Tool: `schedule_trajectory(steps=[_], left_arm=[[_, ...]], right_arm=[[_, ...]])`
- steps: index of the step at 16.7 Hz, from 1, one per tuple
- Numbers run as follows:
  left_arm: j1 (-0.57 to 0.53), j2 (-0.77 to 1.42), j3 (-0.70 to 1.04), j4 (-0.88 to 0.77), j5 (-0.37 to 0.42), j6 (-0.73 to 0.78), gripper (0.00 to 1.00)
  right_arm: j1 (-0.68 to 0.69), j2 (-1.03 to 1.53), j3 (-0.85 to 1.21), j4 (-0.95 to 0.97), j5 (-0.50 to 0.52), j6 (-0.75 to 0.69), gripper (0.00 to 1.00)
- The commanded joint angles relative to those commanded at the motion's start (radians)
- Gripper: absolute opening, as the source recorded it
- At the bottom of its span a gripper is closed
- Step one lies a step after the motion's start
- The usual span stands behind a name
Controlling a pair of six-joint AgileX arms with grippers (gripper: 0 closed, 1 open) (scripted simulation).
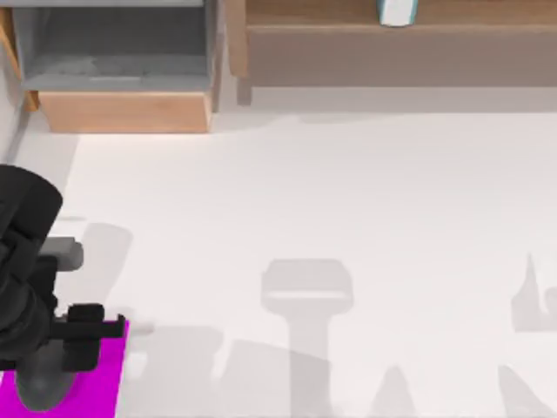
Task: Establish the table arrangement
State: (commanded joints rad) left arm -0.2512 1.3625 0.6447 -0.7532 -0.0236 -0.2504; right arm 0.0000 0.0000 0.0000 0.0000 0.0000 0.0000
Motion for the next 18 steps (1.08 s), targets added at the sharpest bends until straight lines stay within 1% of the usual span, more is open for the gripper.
schedule_trajectory(steps=[18], left_arm=[[-0.003,-0.038,0.036,0.033,0.003,0.009,0.00]], right_arm=[[0.000,0.000,0.000,0.000,0.000,0.000,1.00]])
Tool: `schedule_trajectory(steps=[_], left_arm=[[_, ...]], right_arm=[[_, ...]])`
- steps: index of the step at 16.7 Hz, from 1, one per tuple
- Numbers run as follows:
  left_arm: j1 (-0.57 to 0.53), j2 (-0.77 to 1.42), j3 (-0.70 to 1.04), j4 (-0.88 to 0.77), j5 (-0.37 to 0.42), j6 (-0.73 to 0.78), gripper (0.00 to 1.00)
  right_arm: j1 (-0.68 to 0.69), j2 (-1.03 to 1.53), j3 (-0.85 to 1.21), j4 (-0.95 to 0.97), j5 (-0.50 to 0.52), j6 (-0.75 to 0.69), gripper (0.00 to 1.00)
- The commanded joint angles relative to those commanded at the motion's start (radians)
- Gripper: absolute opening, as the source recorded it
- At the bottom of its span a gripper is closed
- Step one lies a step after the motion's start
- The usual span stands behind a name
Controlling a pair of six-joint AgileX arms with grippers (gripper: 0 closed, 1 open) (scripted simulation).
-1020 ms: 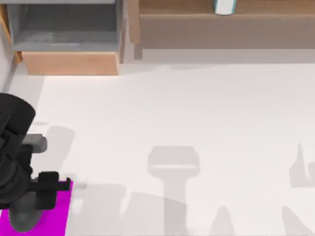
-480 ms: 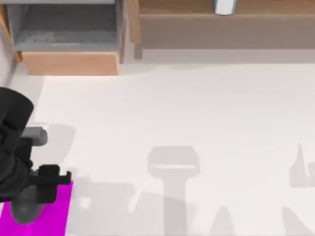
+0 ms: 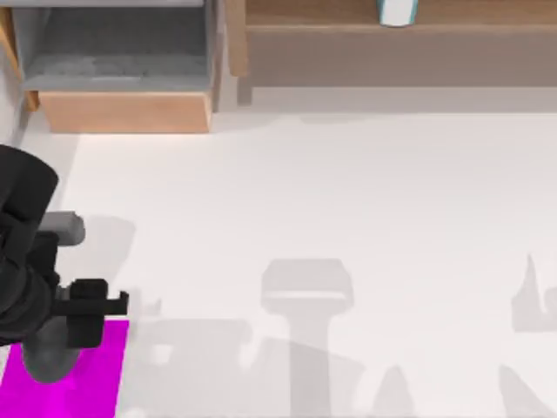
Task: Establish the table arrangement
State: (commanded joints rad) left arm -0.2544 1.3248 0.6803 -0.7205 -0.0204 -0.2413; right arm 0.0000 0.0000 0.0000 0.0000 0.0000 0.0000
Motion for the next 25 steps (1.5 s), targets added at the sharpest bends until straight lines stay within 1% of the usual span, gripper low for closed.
schedule_trajectory(steps=[9,13,25], left_arm=[[0.005,0.065,-0.059,0.019,-0.003,-0.007,0.00],[0.005,0.065,-0.059,0.019,-0.003,-0.007,0.00],[0.005,0.065,-0.059,0.019,-0.003,-0.007,0.90]], right_arm=[[0.000,0.000,0.000,0.000,0.000,0.000,1.00],[0.000,0.000,0.000,0.000,0.000,0.000,1.00],[0.000,0.000,0.000,0.000,0.000,0.000,1.00]])
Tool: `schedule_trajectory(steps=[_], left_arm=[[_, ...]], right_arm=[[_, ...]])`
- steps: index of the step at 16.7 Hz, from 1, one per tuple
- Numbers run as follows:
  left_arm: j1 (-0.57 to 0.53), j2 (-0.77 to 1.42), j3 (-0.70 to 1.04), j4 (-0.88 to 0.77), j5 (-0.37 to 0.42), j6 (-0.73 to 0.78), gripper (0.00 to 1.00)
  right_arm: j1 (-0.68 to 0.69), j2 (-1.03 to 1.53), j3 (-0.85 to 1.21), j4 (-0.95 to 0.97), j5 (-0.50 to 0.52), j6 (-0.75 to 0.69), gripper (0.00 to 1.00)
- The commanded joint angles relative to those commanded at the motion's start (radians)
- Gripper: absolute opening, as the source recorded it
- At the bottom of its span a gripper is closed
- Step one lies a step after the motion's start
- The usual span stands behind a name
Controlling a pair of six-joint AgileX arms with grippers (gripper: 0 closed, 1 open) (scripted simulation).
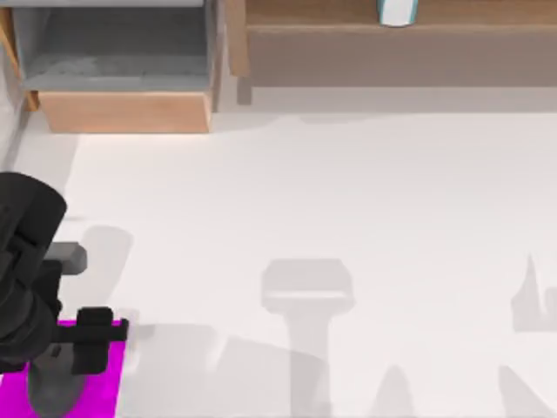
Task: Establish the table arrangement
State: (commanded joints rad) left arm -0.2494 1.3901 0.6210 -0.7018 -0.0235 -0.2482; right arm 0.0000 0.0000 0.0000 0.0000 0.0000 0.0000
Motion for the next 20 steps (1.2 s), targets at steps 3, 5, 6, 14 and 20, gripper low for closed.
schedule_trajectory(steps=[3,5,6,14,20], left_arm=[[0.000,0.000,0.000,0.000,0.000,0.000,1.00],[0.000,0.000,0.000,0.000,0.000,0.000,1.00],[0.000,0.000,0.000,0.000,0.000,0.000,1.00],[0.048,0.001,0.010,0.060,0.019,0.056,1.00],[0.315,0.067,-0.014,0.420,0.125,0.375,1.00]], right_arm=[[0.000,0.000,0.000,0.000,0.000,0.000,1.00],[0.000,0.000,0.000,0.000,0.000,0.000,1.00],[0.000,0.000,0.000,0.000,0.000,0.000,1.00],[0.000,0.000,0.000,0.000,0.000,0.000,1.00],[0.000,0.000,0.000,0.000,0.000,0.000,1.00]])
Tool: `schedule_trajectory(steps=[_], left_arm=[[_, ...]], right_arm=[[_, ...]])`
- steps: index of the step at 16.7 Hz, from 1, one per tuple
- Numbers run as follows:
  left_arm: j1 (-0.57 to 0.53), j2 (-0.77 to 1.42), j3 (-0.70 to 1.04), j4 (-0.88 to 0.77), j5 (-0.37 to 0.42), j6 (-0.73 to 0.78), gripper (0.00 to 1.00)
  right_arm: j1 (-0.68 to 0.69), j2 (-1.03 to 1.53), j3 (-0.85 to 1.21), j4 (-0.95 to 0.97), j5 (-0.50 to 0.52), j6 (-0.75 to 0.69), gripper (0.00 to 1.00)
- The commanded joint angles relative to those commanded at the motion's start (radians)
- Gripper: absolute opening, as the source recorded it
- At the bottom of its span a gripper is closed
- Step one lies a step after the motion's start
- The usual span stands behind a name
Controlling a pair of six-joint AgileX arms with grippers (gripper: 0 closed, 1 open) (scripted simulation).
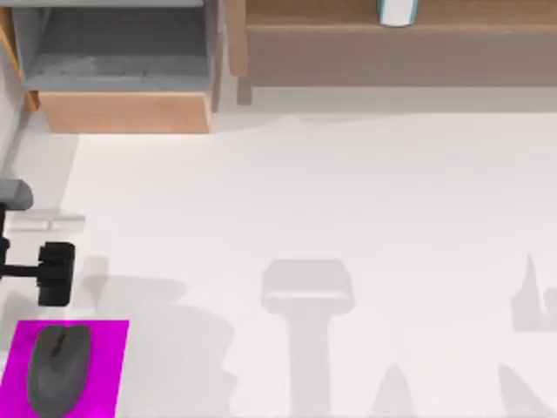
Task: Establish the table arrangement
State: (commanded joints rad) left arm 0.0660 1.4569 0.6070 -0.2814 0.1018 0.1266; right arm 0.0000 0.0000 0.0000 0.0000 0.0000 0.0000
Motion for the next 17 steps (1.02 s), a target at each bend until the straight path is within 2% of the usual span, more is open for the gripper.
schedule_trajectory(steps=[6,10,13,17], left_arm=[[0.331,0.135,-0.075,0.548,0.168,0.460,1.00],[0.510,0.251,-0.124,0.946,0.305,0.784,1.00],[0.599,0.340,-0.148,1.237,0.414,1.013,1.00],[0.651,0.448,-0.164,1.571,0.547,1.268,1.00]], right_arm=[[0.000,0.000,0.000,0.000,0.000,0.000,1.00],[0.000,0.000,0.000,0.000,0.000,0.000,1.00],[0.000,0.000,0.000,0.000,0.000,0.000,1.00],[0.000,0.000,0.000,0.000,0.000,0.000,1.00]])
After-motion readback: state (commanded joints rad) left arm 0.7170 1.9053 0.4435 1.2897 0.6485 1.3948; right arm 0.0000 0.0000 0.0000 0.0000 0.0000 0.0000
